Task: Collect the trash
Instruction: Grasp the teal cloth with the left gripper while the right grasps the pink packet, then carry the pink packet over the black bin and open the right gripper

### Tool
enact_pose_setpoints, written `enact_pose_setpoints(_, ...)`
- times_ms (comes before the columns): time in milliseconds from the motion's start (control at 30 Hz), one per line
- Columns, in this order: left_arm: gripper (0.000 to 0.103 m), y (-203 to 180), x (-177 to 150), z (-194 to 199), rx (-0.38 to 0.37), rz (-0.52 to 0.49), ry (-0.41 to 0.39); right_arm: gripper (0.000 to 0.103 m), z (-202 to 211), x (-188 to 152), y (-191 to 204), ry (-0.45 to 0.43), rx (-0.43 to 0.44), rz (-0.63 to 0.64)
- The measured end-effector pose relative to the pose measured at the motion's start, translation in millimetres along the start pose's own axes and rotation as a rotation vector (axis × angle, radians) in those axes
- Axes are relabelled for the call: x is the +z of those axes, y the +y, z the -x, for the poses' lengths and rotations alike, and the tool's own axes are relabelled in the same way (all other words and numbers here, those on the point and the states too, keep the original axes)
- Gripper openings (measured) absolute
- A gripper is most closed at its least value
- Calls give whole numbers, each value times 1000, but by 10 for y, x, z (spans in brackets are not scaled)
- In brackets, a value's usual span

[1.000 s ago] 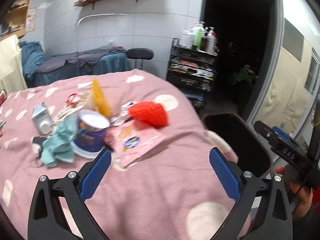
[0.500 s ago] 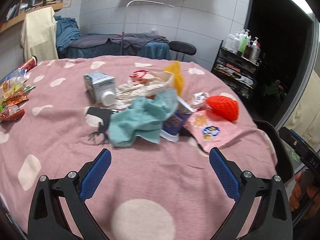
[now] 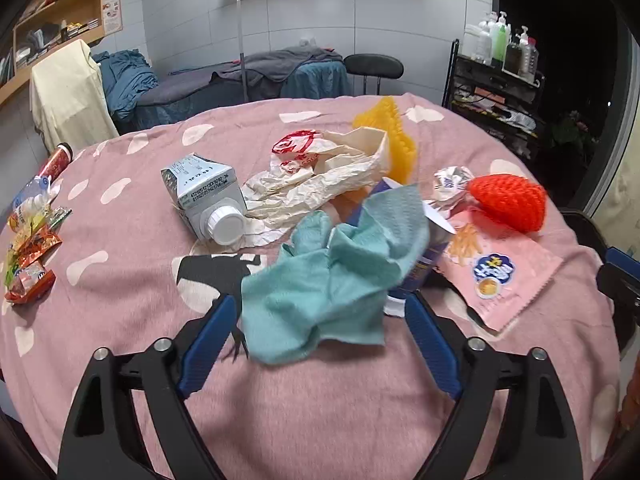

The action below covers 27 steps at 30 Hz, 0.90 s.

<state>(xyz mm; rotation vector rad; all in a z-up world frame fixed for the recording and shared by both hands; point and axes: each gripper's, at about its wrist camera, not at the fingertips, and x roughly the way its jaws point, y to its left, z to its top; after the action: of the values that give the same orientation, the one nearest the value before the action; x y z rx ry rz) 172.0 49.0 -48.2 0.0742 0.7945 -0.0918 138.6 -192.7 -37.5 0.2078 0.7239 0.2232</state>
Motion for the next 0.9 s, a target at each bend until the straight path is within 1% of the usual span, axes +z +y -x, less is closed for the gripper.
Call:
enact_pose_setpoints(33, 75, 6, 10, -32, 1, -2, 10, 97, -26, 14, 5, 9, 5, 0)
enact_pose_setpoints(67, 67, 18, 19, -71, -1, -3, 22, 97, -67, 29, 21, 22, 14, 2)
enact_pose_setpoints(100, 62, 31, 18, -101, -3, 3, 33, 95, -106, 36, 39, 34, 20, 6)
enact_pose_setpoints(133, 52, 48, 11, -122, -10, 13, 43, 94, -151, 42, 58, 50, 27, 12)
enact_pose_setpoints(167, 44, 74, -3, -133, -23, 28, 50, 87, -218, 49, 84, 74, 33, 17)
enact_pose_setpoints(200, 40, 95, -15, -125, -28, 42, 49, 81, -278, 50, 104, 97, 33, 19)
enact_pose_setpoints(233, 34, 112, -23, -105, -29, 53, 42, 79, -349, 52, 121, 124, 32, 20)
enact_pose_setpoints(300, 29, 153, -47, -54, -31, 77, 25, 70, -432, 52, 143, 149, 30, 19)
enact_pose_setpoints(333, 26, 167, -55, -35, -32, 88, 19, 67, -454, 49, 148, 155, 25, 18)
enact_pose_setpoints(400, 23, 211, -78, 11, -34, 115, 4, 55, -492, 70, 169, 164, 34, 15)
enact_pose_setpoints(433, 21, 225, -87, 30, -33, 126, -1, 52, -519, 82, 177, 176, 50, 12)
enact_pose_setpoints(500, 21, 264, -110, 65, -35, 154, -10, 37, -593, 91, 171, 203, 79, -8)
enact_pose_setpoints(533, 21, 281, -120, 80, -39, 164, -15, 33, -622, 95, 158, 214, 91, -22)
enact_pose_setpoints(567, 21, 293, -139, 103, -43, 174, -19, 26, -661, 95, 140, 228, 112, -42)
enact_pose_setpoints(600, 21, 301, -158, 122, -46, 183, -21, 22, -674, 99, 137, 232, 122, -49)
enact_pose_setpoints(633, 21, 307, -174, 139, -48, 191, -21, 21, -676, 100, 130, 233, 132, -54)
enact_pose_setpoints(700, 21, 308, -202, 176, -50, 204, -26, 13, -646, 102, 127, 222, 152, -62)
enact_pose_setpoints(900, 21, 321, -269, 334, -61, 227, -65, 4, -468, 91, 171, 183, 233, -79)
